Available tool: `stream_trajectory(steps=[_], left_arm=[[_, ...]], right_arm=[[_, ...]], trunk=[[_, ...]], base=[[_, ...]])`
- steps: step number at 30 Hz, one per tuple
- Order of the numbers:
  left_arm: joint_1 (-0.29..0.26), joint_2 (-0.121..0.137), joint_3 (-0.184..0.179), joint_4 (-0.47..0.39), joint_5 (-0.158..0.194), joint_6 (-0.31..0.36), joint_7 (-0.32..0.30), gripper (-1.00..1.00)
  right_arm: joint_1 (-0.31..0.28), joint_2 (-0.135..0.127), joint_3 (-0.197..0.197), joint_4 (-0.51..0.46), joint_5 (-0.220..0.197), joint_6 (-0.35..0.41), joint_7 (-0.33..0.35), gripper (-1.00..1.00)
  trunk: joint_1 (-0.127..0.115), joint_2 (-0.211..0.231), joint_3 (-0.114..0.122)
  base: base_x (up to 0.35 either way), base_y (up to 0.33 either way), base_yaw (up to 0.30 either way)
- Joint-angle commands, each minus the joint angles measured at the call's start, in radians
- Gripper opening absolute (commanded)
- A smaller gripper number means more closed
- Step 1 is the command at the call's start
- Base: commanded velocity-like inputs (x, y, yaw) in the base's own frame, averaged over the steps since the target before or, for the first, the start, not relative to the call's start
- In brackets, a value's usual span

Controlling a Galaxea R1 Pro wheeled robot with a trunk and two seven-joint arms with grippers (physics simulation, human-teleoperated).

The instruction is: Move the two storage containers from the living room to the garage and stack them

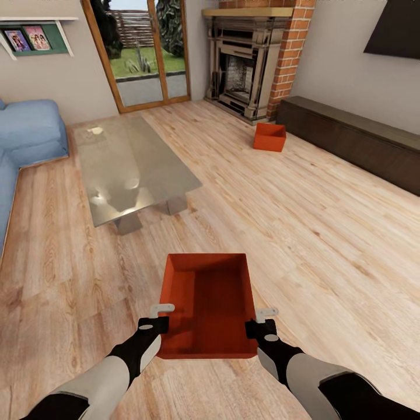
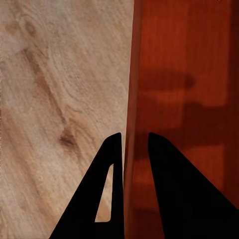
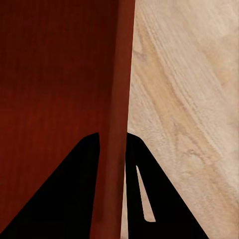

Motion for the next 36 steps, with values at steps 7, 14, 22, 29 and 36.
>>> stream_trajectory(steps=[7, 14, 22, 29, 36], left_arm=[[-0.001, 0.001, 0.028, -0.018, -0.006, 0.006, 0.009, -1.0], [-0.001, 0.001, 0.028, -0.018, -0.003, 0.006, 0.009, -1.0], [-0.001, 0.001, 0.028, -0.018, -0.003, 0.006, 0.009, -1.0], [-0.001, 0.001, 0.028, -0.018, -0.003, 0.006, 0.009, -1.0], [-0.001, 0.001, 0.028, -0.018, -0.003, 0.006, 0.009, -1.0]], right_arm=[[0.0, 0.001, -0.012, 0.004, -0.017, -0.002, -0.006, -1.0], [0.0, 0.002, -0.012, 0.004, -0.018, -0.002, -0.008, -1.0], [0.0, 0.002, -0.014, 0.004, -0.018, -0.002, -0.009, -1.0], [0.0, 0.002, -0.014, 0.004, -0.018, -0.002, -0.008, -1.0], [0.0, 0.002, -0.014, 0.004, -0.019, -0.002, -0.008, -1.0]], trunk=[[0.0, 0.0, 0.008], [0.0, 0.0, 0.019], [0.0, 0.0, 0.031], [0.0, 0.0, 0.04], [0.0, 0.0, 0.044]], base=[[0.0, 0.0, -0.052], [0.0, 0.0, -0.065], [0.0, 0.0, -0.065], [0.0, 0.0, -0.057], [0.0, 0.0, 0.004]])
